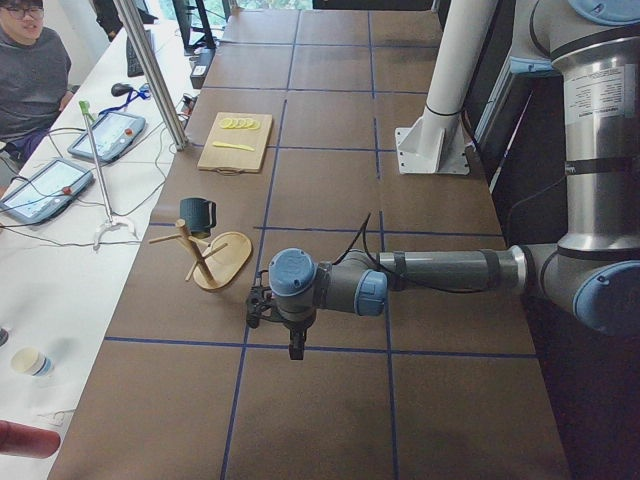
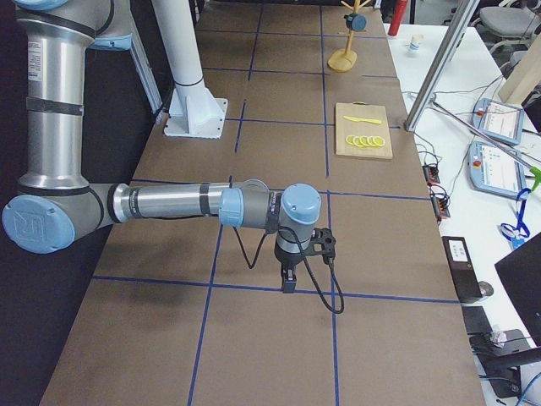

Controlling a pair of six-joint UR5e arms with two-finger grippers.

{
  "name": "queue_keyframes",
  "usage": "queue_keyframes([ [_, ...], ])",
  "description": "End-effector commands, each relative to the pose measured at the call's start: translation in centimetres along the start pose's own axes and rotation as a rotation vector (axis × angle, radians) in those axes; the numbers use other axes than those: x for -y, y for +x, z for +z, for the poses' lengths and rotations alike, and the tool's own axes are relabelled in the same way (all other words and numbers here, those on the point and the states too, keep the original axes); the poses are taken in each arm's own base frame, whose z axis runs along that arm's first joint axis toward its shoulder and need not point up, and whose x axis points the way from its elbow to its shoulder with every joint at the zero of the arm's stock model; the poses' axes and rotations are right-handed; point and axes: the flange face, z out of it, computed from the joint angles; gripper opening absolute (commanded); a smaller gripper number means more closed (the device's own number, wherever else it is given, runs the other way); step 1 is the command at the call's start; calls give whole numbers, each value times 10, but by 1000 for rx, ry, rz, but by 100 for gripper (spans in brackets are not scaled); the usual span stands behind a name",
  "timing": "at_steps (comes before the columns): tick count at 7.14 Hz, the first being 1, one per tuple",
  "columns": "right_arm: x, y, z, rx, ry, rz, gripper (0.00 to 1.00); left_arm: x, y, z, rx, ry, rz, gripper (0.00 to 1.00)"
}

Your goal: Hang cup on storage rack

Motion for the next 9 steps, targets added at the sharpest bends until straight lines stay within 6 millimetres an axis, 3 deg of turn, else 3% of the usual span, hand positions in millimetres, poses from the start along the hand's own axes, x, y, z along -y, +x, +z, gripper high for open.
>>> queue_keyframes([
  [1, 2, -5, 4, 0, -9, -12, 100, -13, -4, 3, 1, -10, -11, 100],
  [9, 7, -12, 6, 0, -12, -26, 100, -14, -3, 2, 1, -9, -7, 100],
])
